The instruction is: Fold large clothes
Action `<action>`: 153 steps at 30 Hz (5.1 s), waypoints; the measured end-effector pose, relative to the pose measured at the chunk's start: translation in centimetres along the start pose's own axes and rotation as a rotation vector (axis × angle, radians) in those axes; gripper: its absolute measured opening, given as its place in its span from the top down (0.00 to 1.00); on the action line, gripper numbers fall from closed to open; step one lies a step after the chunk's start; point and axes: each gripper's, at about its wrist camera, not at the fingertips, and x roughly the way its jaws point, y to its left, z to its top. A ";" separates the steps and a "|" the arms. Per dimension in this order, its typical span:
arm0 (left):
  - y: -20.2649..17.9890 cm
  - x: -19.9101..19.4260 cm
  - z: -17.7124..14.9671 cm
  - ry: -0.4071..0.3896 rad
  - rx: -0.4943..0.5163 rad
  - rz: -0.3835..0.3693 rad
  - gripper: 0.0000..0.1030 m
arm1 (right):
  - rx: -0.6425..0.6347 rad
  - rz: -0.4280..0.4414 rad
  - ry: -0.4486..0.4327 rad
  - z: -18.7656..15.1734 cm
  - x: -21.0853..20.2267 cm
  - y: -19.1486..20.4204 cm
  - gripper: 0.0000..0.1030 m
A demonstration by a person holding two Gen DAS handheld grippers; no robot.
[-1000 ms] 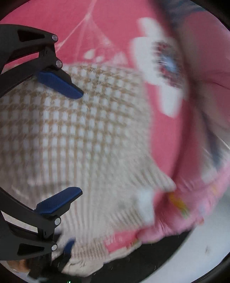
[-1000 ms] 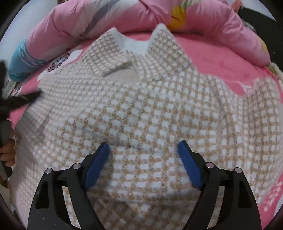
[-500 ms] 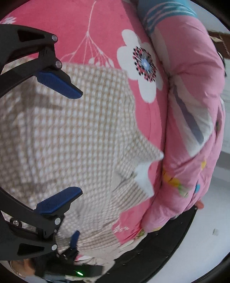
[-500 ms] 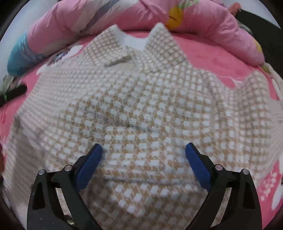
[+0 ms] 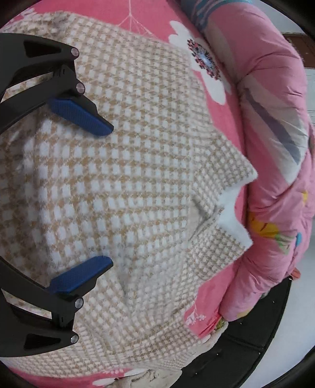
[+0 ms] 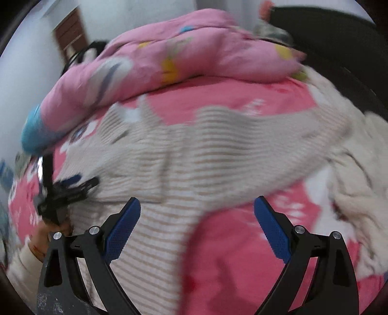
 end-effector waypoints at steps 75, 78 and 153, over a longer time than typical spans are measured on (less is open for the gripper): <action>16.5 -15.0 -6.8 -0.049 -0.185 0.007 0.05 | -0.343 0.437 0.225 1.2 15.2 38.6 0.25; 17.2 -15.5 -6.6 -0.072 -0.176 -0.009 0.05 | -0.219 0.515 0.231 2.7 15.5 34.4 0.25; 6.2 -11.7 -2.8 -0.046 0.071 0.131 0.38 | -0.252 0.103 0.089 -1.8 4.0 11.8 0.32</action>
